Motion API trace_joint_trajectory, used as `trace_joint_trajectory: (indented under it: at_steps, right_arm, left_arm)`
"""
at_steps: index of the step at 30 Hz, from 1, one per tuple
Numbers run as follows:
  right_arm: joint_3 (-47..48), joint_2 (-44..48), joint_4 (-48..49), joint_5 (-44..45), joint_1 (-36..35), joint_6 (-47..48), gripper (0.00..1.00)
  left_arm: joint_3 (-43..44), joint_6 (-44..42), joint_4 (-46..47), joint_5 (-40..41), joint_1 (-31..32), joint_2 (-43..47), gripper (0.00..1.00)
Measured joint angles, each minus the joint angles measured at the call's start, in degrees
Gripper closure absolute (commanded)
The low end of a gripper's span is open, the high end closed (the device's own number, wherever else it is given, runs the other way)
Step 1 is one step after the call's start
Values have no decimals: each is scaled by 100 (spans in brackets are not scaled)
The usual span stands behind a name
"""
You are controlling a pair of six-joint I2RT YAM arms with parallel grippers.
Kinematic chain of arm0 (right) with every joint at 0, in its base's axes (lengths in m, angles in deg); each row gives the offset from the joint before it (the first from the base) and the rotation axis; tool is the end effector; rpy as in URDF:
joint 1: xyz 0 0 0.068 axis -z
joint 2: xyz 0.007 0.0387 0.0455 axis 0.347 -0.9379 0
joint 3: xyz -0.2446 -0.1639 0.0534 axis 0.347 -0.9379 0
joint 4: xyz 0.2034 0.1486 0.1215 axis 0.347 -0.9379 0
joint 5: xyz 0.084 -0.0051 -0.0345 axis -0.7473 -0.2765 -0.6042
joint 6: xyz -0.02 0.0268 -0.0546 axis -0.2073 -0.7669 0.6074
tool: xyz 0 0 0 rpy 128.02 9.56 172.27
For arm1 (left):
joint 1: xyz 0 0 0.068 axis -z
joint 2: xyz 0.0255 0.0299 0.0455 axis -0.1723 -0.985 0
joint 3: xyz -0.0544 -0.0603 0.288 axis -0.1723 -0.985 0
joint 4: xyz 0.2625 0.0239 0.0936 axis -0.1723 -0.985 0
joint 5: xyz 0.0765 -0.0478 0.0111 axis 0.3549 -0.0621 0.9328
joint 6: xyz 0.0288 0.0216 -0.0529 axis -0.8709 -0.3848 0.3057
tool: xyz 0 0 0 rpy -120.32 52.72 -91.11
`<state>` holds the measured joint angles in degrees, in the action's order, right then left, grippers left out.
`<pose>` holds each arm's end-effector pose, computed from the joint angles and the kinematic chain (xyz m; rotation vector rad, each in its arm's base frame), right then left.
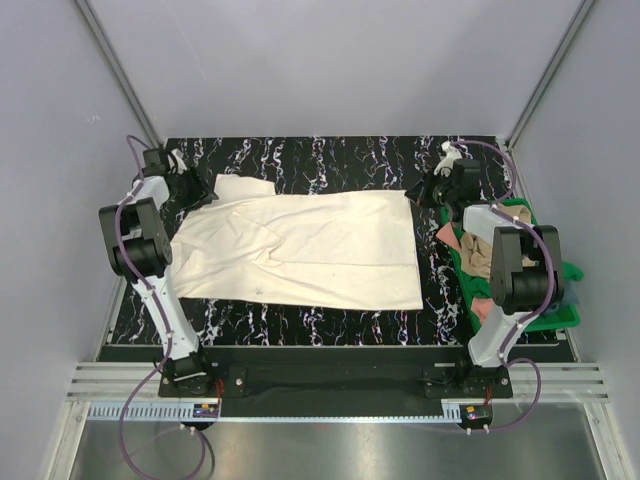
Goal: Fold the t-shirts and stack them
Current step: Fold the tshirt
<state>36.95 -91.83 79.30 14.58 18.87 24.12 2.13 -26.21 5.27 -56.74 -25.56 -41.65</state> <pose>0.4250 0.0321 0.2131 -0.0655 2.0696 0.6223 0.4896 0.1154 0.1698 -0.5718 2.4331 -0.5682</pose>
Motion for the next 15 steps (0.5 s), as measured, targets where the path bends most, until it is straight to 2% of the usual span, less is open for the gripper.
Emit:
trace_joint_trajectory:
  at_steps: [1, 2, 5, 8, 10, 15]
  right_arm:
    - [24, -35, -46, -4, 0, 33, 97]
    - [37, -61, -79, -11, 0, 61, 97]
    - [50, -85, -197, -26, 0, 114, 97]
    - [50, -85, -229, -26, 0, 140, 97]
    - [50, -85, -240, -26, 0, 153, 97]
    - [50, -85, -243, -35, 0, 153, 97]
  left_arm:
    - [2, -37, 4, -50, 37, 0, 54]
    - [4, -74, 4, -105, 72, 0, 67]
    - [4, -149, -70, -251, 151, 0, 87]
    - [4, -205, -129, -302, 153, 0, 97]
    - [4, -225, -157, -299, 140, 2, 100]
    - [-59, -236, -264, -122, 131, 57, 100]
